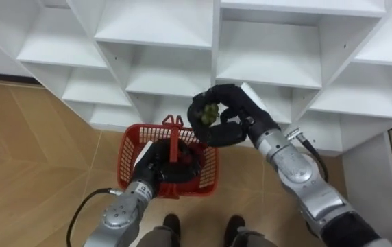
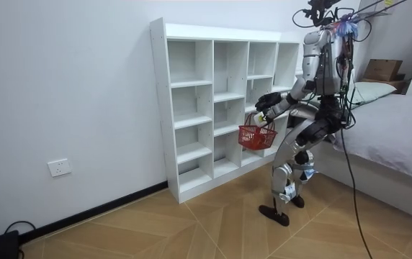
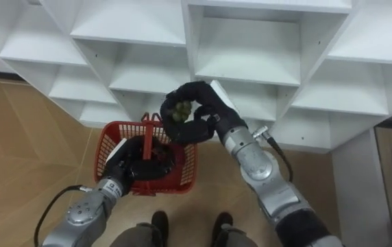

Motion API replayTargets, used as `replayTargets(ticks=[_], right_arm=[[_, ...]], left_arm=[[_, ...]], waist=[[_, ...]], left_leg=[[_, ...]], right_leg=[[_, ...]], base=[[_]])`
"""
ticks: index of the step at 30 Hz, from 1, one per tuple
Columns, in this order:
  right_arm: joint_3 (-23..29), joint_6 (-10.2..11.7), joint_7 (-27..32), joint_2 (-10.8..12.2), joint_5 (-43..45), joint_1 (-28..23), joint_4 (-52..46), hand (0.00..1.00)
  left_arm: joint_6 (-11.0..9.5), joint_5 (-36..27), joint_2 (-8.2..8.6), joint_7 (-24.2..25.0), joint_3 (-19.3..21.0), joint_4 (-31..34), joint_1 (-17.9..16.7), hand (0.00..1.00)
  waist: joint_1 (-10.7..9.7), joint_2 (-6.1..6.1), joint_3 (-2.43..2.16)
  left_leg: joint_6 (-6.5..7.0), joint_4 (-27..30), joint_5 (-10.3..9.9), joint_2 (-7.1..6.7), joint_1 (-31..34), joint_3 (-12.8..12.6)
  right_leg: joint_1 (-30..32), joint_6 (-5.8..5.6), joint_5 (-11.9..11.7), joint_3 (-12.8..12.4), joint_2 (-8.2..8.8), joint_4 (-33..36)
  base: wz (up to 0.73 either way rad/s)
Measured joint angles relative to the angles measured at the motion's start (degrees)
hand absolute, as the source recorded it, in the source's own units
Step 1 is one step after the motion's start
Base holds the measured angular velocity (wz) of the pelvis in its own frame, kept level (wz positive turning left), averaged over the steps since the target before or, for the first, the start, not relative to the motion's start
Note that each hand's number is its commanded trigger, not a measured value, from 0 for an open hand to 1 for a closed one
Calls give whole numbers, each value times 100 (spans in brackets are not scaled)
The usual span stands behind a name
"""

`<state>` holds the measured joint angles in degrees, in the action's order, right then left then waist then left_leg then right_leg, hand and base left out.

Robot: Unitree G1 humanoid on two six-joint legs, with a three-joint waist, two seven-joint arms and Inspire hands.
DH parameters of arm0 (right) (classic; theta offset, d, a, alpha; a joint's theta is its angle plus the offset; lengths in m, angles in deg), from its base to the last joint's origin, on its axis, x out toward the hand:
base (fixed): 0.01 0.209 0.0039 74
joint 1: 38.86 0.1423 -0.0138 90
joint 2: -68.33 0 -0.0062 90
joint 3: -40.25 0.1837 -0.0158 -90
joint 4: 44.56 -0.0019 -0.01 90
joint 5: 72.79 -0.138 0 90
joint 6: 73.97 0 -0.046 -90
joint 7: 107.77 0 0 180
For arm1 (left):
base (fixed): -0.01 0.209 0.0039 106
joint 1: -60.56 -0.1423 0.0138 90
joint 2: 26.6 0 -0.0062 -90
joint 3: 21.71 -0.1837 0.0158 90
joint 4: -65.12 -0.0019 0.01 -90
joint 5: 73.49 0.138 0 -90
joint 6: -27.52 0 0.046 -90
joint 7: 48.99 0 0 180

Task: Collect fruits from the closet

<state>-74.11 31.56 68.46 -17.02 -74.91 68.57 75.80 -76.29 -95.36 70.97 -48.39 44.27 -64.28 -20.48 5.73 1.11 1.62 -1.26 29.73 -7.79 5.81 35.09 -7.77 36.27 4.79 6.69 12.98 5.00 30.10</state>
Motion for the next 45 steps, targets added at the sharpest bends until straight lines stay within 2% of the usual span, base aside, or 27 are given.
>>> replayTargets(ticks=[1,4,12,18,20,21,23,25,26,32,45], right_arm=[[0,0,-69,20,-3,-28,0,100],[-34,0,-239,35,-36,-66,-4,100],[-143,-5,-571,17,-223,-98,-12,100],[-137,-21,-646,-9,-261,-341,-259,100],[-135,-21,-647,-7,-258,-373,-268,39],[-134,-21,-647,-7,-258,-386,-276,33],[-134,-21,-647,-7,-258,-430,-303,29],[-133,-20,-648,-15,-261,-432,-313,12],[-133,-20,-654,-28,-260,-445,-354,0],[-146,-42,-862,-107,-217,-675,-427,0],[-138,-46,-891,-104,-211,-706,-433,0]], left_arm=[[-8,-1,8,0,49,1,1,100],[-13,-10,18,-5,123,0,2,100],[-18,4,51,-4,122,0,8,100],[-17,12,43,-5,122,-1,7,100],[-17,20,27,-7,122,-1,6,100],[-17,21,23,-7,122,-1,6,100],[-16,21,0,-15,122,-1,6,100],[-15,21,-3,-25,122,-1,4,100],[-14,21,-5,-43,124,-1,3,100],[-14,21,-2,-49,145,0,9,100],[-15,21,10,-123,146,1,22,100]], waist=[[5,0,0],[0,-3,2],[-33,-10,4],[-70,-30,9],[-71,-52,14],[-70,-56,13],[-70,-81,12],[-70,-97,12],[-70,-101,11],[-60,-107,9],[-64,-112,7]], left_leg=[[0,12,0,44,25,-11],[2,18,-1,60,71,-16],[-3,0,-7,65,123,-8],[-22,3,-24,70,127,-9],[-21,3,-25,73,131,-7],[-21,3,-26,73,132,-7],[-20,3,-26,73,134,-6],[-20,3,-26,72,133,-4],[-20,2,-25,71,133,-2],[-20,1,-25,69,135,2],[-29,7,-18,69,226,11]], right_leg=[[1,4,-50,-1,-37,-65],[25,4,-126,-28,-92,-168],[88,-17,-117,-17,-96,-158],[89,-14,-103,-2,-98,-155],[91,-12,-99,-1,-99,-155],[91,-9,-96,0,-99,-155],[92,9,-82,-1,-100,-155],[92,13,-80,-4,-100,-155],[92,13,-80,-4,-100,-154],[97,9,-82,-4,-100,-150],[193,1,-98,4,-100,-135]], base=[[-14],[-11],[-1],[0],[0],[0],[0],[0],[0],[0],[0]])
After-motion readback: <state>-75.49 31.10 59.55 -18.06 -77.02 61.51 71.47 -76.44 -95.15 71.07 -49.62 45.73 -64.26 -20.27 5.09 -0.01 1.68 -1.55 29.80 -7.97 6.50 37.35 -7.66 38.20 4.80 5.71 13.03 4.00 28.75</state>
